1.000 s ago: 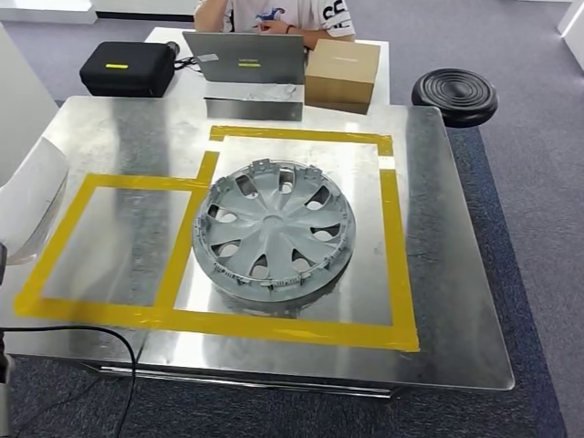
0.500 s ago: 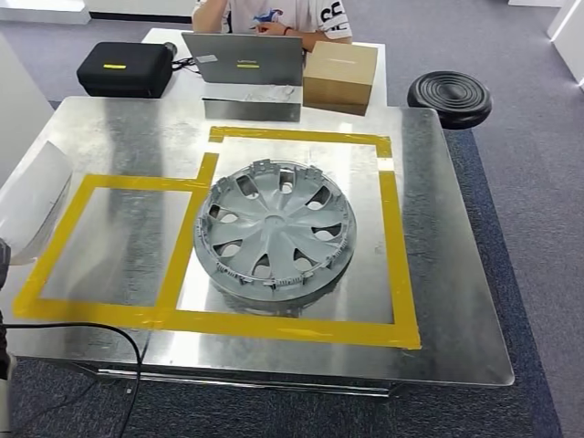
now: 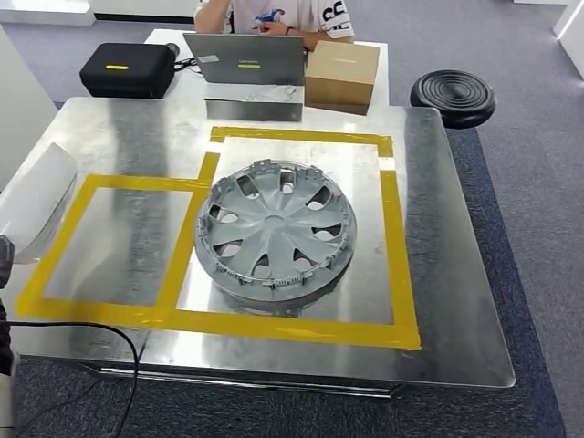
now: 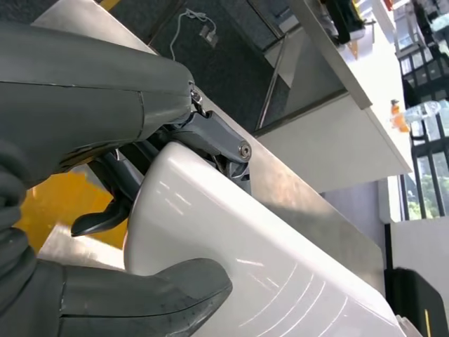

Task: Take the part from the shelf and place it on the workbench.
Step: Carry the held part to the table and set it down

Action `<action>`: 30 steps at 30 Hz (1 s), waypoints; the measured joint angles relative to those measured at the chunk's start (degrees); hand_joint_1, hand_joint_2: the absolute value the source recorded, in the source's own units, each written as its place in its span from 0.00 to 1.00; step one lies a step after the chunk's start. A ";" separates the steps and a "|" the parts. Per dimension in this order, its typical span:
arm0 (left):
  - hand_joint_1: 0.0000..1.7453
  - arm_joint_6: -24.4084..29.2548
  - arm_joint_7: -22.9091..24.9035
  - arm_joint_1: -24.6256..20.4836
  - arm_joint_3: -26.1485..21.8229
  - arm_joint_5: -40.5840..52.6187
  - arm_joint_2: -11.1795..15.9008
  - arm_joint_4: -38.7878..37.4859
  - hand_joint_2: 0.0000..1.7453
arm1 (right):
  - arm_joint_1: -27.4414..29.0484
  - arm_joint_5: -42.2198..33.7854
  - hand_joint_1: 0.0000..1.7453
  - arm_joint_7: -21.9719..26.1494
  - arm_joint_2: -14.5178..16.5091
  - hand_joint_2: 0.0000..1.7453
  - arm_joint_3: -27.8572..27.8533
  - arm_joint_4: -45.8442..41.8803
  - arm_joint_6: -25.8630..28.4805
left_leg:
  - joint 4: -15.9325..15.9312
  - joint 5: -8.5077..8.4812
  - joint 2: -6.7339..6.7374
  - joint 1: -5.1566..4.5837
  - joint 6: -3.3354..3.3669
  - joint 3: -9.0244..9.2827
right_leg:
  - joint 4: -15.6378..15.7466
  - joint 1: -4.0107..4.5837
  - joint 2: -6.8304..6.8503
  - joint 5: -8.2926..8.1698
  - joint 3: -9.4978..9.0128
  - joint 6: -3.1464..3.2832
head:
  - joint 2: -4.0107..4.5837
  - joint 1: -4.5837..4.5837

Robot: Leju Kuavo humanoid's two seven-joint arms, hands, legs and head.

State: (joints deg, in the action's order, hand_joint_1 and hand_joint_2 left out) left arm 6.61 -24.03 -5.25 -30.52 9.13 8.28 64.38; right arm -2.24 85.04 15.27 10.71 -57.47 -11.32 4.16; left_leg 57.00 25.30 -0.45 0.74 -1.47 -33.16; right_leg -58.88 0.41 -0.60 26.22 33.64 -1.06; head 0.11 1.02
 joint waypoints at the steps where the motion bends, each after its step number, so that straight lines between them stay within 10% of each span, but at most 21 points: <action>1: 1.00 0.08 -0.01 -0.03 0.10 0.13 0.14 -0.06 1.00 | 0.04 -0.01 0.00 0.00 0.00 0.00 0.00 0.03 0.01 | -0.10 0.01 0.00 0.08 -0.30 0.01 | 0.14 -0.07 0.00 -0.17 0.01 0.31 | 0.00 0.00; 4: 0.99 0.41 -0.03 -0.31 0.34 0.48 0.61 -0.26 1.00 | 0.00 -0.02 0.00 0.01 -0.02 0.00 0.00 0.04 0.09 | 4.33 3.06 0.06 0.18 -1.04 -1.96 | 0.58 -0.36 0.01 -0.58 -0.10 1.23 | 0.00 0.26; 8: 0.03 0.65 -0.08 -0.49 0.53 0.20 0.73 -0.78 1.00 | 0.09 -0.02 0.00 0.01 -0.02 0.00 0.00 0.06 0.07 | 16.53 7.36 0.07 0.18 -1.40 -7.72 | 0.58 -0.34 0.04 -0.57 -0.02 1.47 | 0.00 0.43; 12: 0.00 1.89 -0.08 -1.17 0.69 0.37 0.75 -1.13 1.00 | 0.04 -0.02 0.00 -0.01 -0.02 0.00 0.01 0.06 0.10 | 4.15 0.81 0.19 0.24 -1.13 -1.80 | 0.39 -0.19 -0.02 -0.49 -0.03 1.08 | 0.00 0.43; 17: 0.00 2.42 -0.08 -1.67 0.94 0.55 0.63 -1.46 1.00 | 0.11 -0.02 0.00 -0.09 -0.02 0.00 0.01 0.08 0.15 | -0.15 0.01 0.11 0.13 0.44 -0.07 | 0.03 0.03 -0.01 -0.14 0.59 -0.24 | 0.00 0.21; 23: 0.00 2.94 -0.10 -1.94 0.99 0.62 0.49 -1.72 1.00 | 0.16 -0.02 0.00 -0.12 -0.02 0.00 0.01 0.12 0.14 | -0.24 -0.06 0.14 0.25 1.41 0.10 | -16.24 -0.20 0.14 6.84 8.34 -1.40 | 0.00 -0.45; 27: 0.00 4.34 0.23 -2.43 0.99 0.87 0.58 -2.35 1.00 | 0.08 -0.02 0.00 -0.24 -0.02 0.00 0.02 0.13 0.16 | -0.19 0.17 0.02 0.17 1.06 0.40 | -3.97 -0.15 0.10 0.47 2.44 -0.86 | 0.00 -0.45; 30: 0.00 5.09 0.64 -3.08 1.01 1.14 0.93 -3.09 1.00 | -0.02 -0.02 0.00 -0.37 -0.03 0.00 0.04 0.14 0.19 | -0.28 0.10 -0.01 -0.04 0.27 0.36 | 0.24 0.04 0.00 -0.41 0.12 -0.25 | 0.00 -0.36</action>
State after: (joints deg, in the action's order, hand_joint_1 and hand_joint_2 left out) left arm 11.70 -23.39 -8.34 -29.51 10.27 9.21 61.30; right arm -2.26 85.02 14.90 10.68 -57.42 -11.18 4.35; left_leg 56.72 25.40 -0.45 0.70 -1.20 -32.80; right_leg -58.64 0.44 -0.60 25.81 33.75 -1.31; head 0.11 0.66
